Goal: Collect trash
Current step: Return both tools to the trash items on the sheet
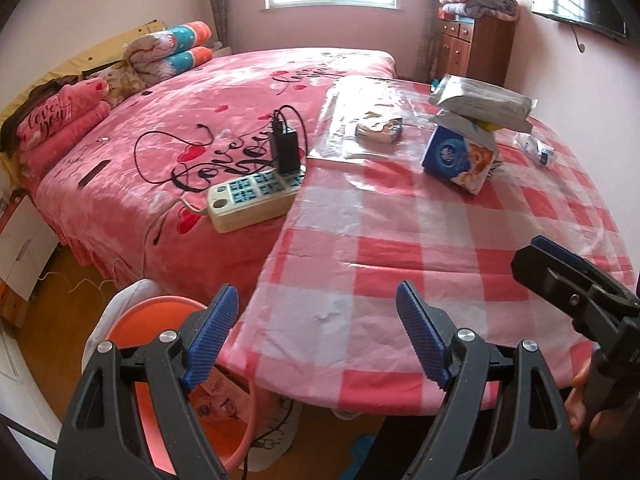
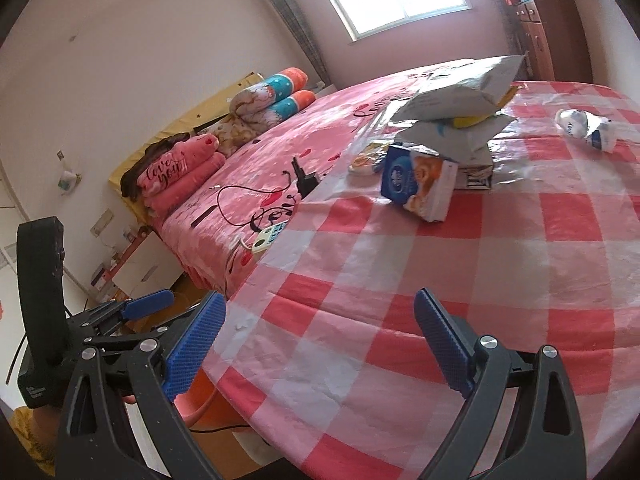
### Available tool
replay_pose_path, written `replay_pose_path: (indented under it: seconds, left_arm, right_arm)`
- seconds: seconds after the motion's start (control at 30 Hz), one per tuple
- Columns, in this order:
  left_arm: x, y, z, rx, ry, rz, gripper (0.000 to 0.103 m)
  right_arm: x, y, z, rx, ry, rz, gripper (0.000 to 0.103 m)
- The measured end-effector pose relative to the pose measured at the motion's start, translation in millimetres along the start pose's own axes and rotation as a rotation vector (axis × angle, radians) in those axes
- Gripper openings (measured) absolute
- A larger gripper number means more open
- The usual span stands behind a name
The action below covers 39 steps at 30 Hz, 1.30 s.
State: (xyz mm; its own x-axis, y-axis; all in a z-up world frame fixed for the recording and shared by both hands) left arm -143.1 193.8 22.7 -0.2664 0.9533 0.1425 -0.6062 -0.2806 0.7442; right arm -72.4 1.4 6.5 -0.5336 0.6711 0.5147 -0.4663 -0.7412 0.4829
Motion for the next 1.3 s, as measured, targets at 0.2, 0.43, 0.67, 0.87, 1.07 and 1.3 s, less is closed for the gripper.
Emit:
replay_pose_path:
  seconds: [0.2, 0.43, 0.67, 0.87, 1.07, 1.3]
  left_arm:
    - [-17.4, 1.4, 5.8, -0.004, -0.034, -0.01, 0.082]
    - [-38.1, 2.1, 12.9, -0.013, -0.078, -0.022, 0.082]
    - [-60.0, -0.1, 19.2, -0.011, -0.116, -0.037, 0.082]
    - [-76.4, -2.0, 27.1, -0.007, -0.122, -0.067, 0.082]
    - [-93.3, -3.9, 39.7, -0.024, -0.134, -0.09, 0.082]
    - [-110.4, -15.9, 52.5, -0.035, -0.147, -0.124, 0.082]
  right_arm:
    - [-13.6, 9.5, 3.0, -0.018, -0.034, -0.012, 0.094]
    - [-32.2, 21.8, 6.1, -0.044, -0.077, -0.026, 0.094]
    - [-47.7, 33.0, 9.2, -0.072, -0.111, -0.038, 0.094]
    - [-65.5, 43.7, 11.9, -0.097, -0.153, -0.051, 0.094]
    - [-78.7, 51.8, 15.8, -0.112, -0.181, -0.052, 0.094]
    - [-91.7, 63.1, 33.0, -0.135, -0.191, -0.037, 0.094]
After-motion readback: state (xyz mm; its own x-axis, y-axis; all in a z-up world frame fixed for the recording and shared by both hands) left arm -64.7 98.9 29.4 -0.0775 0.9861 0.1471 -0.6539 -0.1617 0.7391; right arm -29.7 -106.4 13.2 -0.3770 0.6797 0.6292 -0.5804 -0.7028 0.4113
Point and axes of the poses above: each gripper's, at about its wrist camera, not at the fingertips, and y roughly against the way its jaws point, x to its left, z to its top, the point moved 4 cm from there along -y, roughly the way its jaws point, and after that the axes turned 8 degrees about z, right-handed, at the moved point
